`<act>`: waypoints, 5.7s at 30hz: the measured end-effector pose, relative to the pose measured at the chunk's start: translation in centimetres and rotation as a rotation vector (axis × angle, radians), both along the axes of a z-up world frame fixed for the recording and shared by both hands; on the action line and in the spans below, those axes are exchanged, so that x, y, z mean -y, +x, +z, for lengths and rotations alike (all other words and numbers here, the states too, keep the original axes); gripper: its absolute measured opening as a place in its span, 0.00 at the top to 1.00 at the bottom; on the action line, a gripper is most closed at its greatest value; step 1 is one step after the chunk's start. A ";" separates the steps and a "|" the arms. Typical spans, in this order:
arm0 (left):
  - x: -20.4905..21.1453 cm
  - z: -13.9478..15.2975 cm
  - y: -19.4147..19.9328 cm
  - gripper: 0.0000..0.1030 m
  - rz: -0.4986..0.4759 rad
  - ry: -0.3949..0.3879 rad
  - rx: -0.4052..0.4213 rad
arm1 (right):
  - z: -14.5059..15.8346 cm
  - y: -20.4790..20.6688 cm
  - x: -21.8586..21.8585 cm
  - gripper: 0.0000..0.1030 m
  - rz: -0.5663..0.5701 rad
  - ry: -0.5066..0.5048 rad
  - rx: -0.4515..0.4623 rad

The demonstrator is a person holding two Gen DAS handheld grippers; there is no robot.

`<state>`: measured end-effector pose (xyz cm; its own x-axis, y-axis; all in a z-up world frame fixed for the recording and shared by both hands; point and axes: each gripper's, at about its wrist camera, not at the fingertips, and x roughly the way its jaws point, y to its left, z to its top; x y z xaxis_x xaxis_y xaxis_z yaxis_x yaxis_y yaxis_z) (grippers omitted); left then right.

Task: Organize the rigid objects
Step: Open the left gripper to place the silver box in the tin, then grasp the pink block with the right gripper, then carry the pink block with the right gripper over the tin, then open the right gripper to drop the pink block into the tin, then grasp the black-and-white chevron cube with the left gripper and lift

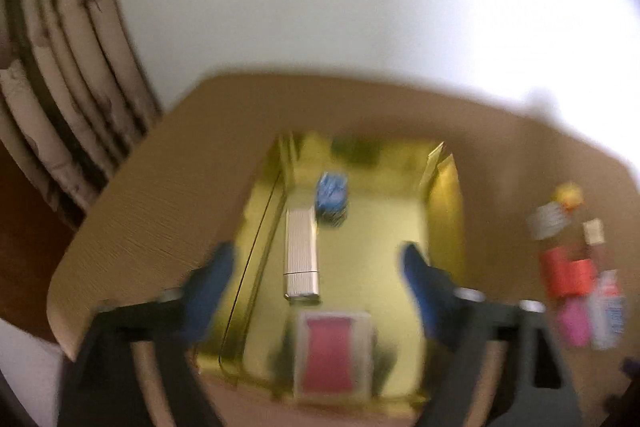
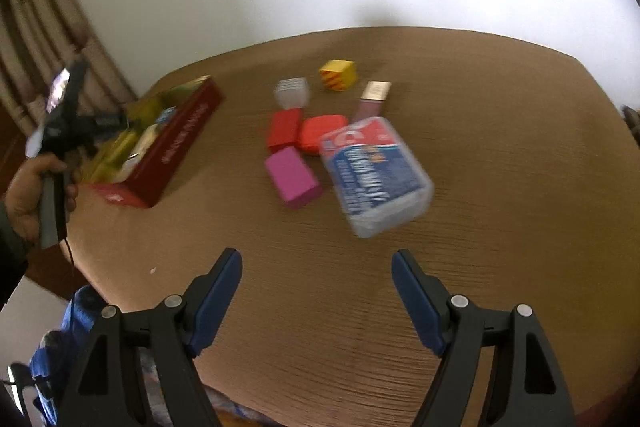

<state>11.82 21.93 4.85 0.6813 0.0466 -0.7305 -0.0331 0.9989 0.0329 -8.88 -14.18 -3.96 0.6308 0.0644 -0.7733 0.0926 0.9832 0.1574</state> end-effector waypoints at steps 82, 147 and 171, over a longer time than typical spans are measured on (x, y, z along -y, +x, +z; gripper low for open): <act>-6.7 -3.6 -14.8 0.01 0.143 -0.340 0.006 | 12.3 18.9 -28.0 0.71 0.224 -0.485 0.129; 13.7 -4.6 -11.5 0.01 -0.297 -0.068 0.051 | 2.1 -3.8 3.7 0.38 -0.206 -0.196 0.107; 24.2 -11.0 9.5 0.59 -0.136 -0.010 -0.142 | 4.6 -4.2 5.3 0.38 -0.149 -0.012 0.105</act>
<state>21.27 -2.30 -6.14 0.5711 -0.0466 -0.8196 0.1061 0.9942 0.0174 -13.10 -19.53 0.59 0.7103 -0.0448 -0.7025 0.2211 0.9617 0.1622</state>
